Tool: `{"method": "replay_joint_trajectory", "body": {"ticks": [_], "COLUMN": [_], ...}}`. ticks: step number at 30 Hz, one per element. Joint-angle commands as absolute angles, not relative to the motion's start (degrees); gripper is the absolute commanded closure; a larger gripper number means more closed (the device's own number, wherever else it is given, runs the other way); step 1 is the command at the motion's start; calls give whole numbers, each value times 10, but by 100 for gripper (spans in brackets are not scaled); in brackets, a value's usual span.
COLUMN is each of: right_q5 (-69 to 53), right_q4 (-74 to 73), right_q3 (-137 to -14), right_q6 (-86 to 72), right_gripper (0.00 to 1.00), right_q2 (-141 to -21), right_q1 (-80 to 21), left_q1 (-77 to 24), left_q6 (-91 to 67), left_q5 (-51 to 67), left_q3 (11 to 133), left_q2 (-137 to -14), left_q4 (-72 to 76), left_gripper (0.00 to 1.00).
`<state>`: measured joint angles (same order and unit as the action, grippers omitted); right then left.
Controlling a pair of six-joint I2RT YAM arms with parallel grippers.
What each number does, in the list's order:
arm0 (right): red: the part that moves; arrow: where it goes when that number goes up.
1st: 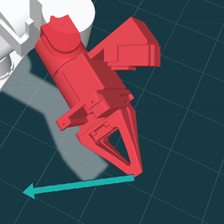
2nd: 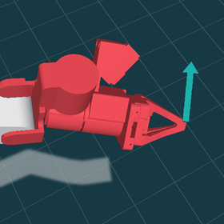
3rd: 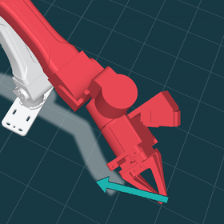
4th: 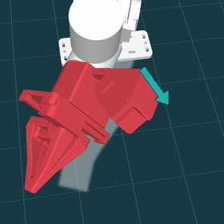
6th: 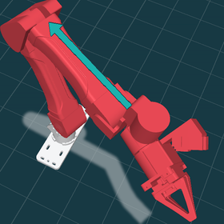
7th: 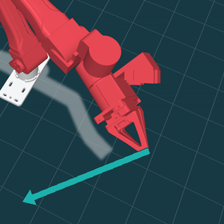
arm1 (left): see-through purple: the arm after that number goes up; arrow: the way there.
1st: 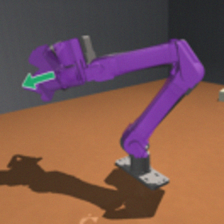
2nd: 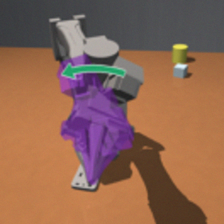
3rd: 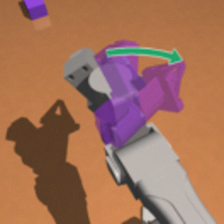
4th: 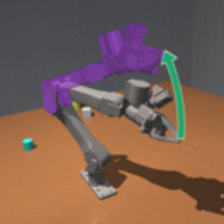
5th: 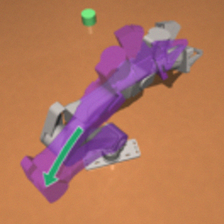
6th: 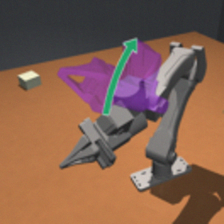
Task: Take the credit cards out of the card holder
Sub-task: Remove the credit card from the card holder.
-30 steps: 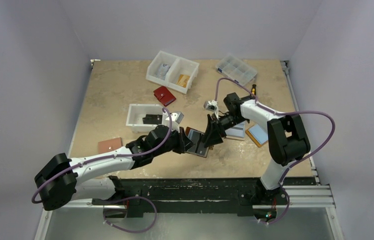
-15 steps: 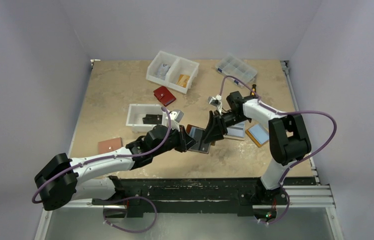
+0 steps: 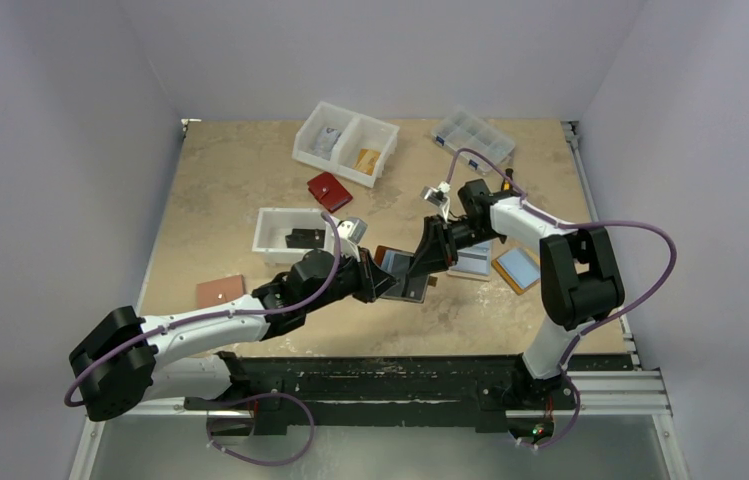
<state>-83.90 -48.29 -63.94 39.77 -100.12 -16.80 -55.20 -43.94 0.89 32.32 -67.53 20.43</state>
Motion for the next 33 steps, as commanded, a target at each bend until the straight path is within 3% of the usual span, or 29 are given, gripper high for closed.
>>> {"method": "replay_joint_trajectory", "body": {"ticks": [1,7,11,19,22,29,33], "right_q5": [-873,-860,-842,-815,-808,-797,-792], "right_q4": [-468,-470,-508,-608,-621,-657,-671], "right_q3": [-640,-643,-657,-680,-682,-694,-698], "right_q6": [383,383,421,545,566,610,627], "right_gripper": [75,86,100,100,100,100,100], "right_q2": [-1004,-1004,-1011,-1014,-1013,-1025,-1029], "right_q1": [-165,-164,-164,-164,-164,-164,-164], "left_q1": [-555,-555,-555,-555,-555,-555,-555], "left_q6": [-451,-461,-470,-487,-493,-514,-516], "left_q5": [13,2,-13,-16,-19,-36,-39], "left_q3": [320,304,295,293,293,295,298], "left_q2": [-672,-661,-659,-667,-668,-667,-668], "left_q4": [261,265,276,280,277,248,240], "left_gripper": [100,100,100,98,93,67,58]}}
